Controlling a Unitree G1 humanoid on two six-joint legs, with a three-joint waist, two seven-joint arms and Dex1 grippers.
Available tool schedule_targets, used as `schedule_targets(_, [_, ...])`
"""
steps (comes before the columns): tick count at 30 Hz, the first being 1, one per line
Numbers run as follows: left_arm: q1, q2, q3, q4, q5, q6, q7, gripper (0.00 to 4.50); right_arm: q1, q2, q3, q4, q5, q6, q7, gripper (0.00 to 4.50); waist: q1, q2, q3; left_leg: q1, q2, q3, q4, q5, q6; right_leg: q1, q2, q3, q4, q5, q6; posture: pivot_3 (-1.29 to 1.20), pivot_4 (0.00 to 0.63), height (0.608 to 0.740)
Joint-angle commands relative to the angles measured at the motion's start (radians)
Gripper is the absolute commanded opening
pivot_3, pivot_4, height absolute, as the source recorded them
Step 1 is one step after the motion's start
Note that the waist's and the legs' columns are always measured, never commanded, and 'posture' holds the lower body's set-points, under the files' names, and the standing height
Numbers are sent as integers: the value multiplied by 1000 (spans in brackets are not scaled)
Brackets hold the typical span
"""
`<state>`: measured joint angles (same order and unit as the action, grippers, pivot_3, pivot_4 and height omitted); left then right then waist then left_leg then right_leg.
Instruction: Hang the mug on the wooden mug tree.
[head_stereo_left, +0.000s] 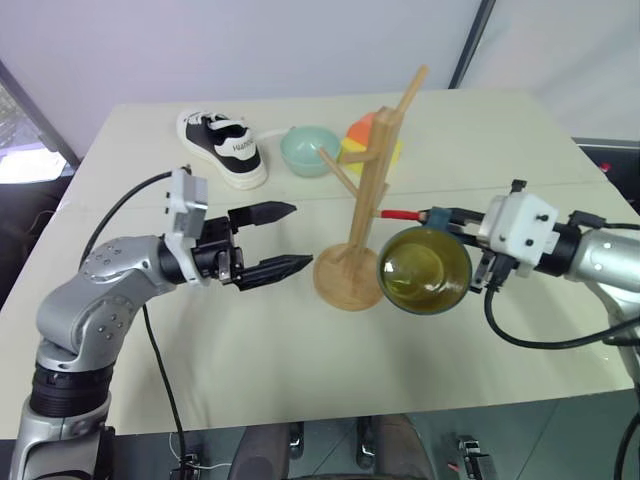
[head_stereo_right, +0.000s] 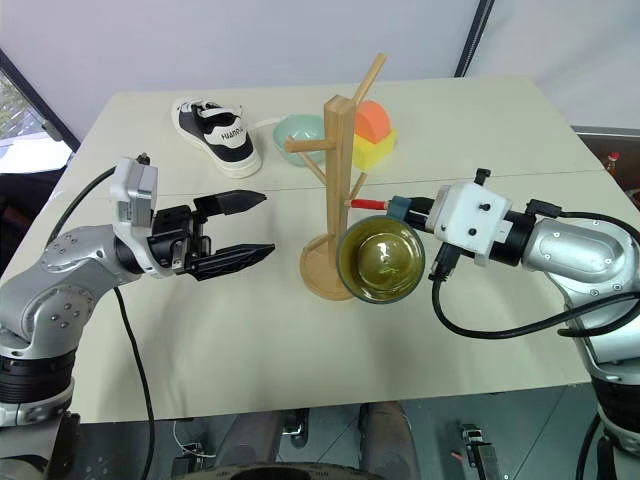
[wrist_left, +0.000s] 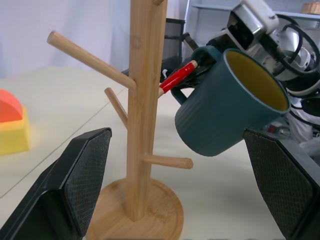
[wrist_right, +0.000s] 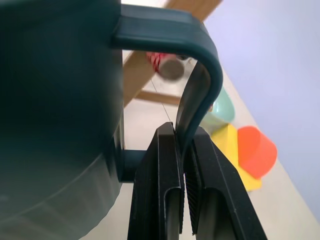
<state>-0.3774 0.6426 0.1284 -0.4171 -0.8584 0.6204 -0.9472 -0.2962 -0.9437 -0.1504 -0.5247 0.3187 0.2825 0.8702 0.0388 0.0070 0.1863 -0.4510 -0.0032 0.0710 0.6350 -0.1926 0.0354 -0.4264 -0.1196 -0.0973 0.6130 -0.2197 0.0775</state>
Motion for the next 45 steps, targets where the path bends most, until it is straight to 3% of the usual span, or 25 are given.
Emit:
schedule_targets(1, [-14, -1, -9, -28, -3, -6, 3, 4500, -46, -7, 18, -17, -25, 13, -13, 63, 0, 0, 0, 0, 0, 0, 0, 0, 0, 0, 0, 0, 0, 0, 0, 0, 150, 732])
schedule_targets(16, [-7, -12, -8, -37, -8, -20, 14, 4500, -131, 30, 96, 55, -99, 15, -18, 63, -1, -1, 0, 0, 0, 2, 0, 0, 0, -1, 1, 0, 0, 1, 0, 0, 150, 732])
schedule_targets(17, [-7, -12, -7, -38, -9, -20, 14, 4500, -134, 31, 94, 57, -99, 13, -18, 683, 0, -1, 0, 0, 0, 2, 0, 0, 0, -1, 1, 0, 0, 1, 0, 0, 150, 732])
schedule_targets(20, [-4, -14, -6, -36, -8, -24, 13, 4500, -126, 21, 78, 61, -114, -17, -16, 1960, -1, -1, 0, 0, 0, 3, 0, 0, 0, -1, 1, 0, 0, 2, 0, 0, 150, 732])
schedule_targets(29, [13, -13, 1, -17, 0, -34, 22, 4500, -75, 4, -106, 45, -1, 62, -2, 1960, 0, -1, 0, 0, 0, 3, 0, 0, 0, -1, 1, 0, 0, 2, 0, 0, 150, 732])
schedule_targets(34, [33, -63, 39, 96, 68, -73, 141, 4500, 83, 188, -309, 109, 240, 223, -82, 1960, 1, -6, -2, 2, 1, 2, -1, 0, 1, 1, 0, 0, 0, 2, 0, 0, 150, 732])
schedule_targets(41, [90, -175, 68, 273, 252, -208, 337, 4500, 165, 434, -265, 349, 128, 23, -231, 1960, -5, -6, -2, 5, 2, 7, -1, 0, 0, 0, 0, 2, 0, 5, 0, 0, 150, 732])
schedule_targets(45, [144, -222, 72, 338, 345, -282, 414, 4500, 168, 506, -230, 455, 98, -62, -252, 1960, -3, -5, -2, 6, 3, 8, -2, 0, 0, 0, 0, 2, 0, 6, 0, 0, 150, 732])
